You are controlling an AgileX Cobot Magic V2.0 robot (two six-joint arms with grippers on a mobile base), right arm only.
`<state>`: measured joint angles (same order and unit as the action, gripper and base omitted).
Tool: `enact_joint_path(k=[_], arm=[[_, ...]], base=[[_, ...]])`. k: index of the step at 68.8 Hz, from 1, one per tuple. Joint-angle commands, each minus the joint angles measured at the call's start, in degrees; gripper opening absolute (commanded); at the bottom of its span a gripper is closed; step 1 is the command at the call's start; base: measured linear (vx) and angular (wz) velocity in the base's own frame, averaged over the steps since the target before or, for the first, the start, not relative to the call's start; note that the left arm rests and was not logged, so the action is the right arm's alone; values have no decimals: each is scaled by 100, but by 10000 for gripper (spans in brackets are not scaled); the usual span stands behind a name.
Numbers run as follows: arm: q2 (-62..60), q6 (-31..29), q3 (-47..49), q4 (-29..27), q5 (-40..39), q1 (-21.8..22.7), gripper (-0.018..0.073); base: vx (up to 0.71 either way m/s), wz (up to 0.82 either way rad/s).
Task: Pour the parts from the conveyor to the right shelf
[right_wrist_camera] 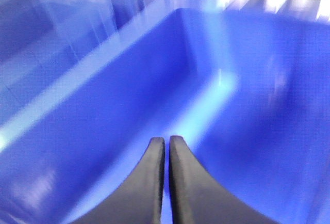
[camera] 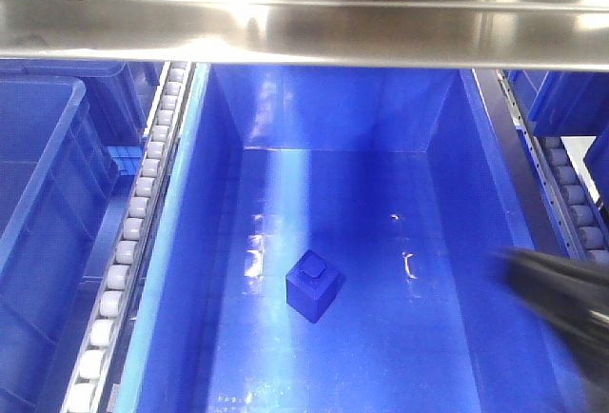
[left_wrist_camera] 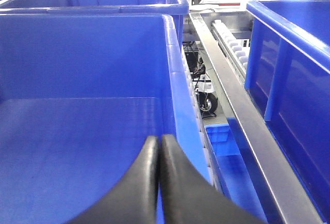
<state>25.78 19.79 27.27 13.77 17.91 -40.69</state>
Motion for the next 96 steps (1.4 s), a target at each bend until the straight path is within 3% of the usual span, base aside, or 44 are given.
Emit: enact_joint_path(k=[1,31,36,45,52,61,78,96], arm=[[-528,13,-17,77,-357,25,-10],[-2398,13,-1370,46,-388,78,-10],[-2524,13,-1621,-171,-545,518,-10],[-2589,13,-1983,-678,-1264,1701,-10],[-2589,13,-2334,-655,-2014,2666,-10],[-2595,13,-2895,-537,-2792,3522,-10],[-2755,13,-2893,-178,-2197,3905,-10],[-2755,13,-2893,80,-2103,3913,-10]], base=[[0,0],[0,0],[0,0],[0,0],[0,0],[0,0],[0,0],[0,0]])
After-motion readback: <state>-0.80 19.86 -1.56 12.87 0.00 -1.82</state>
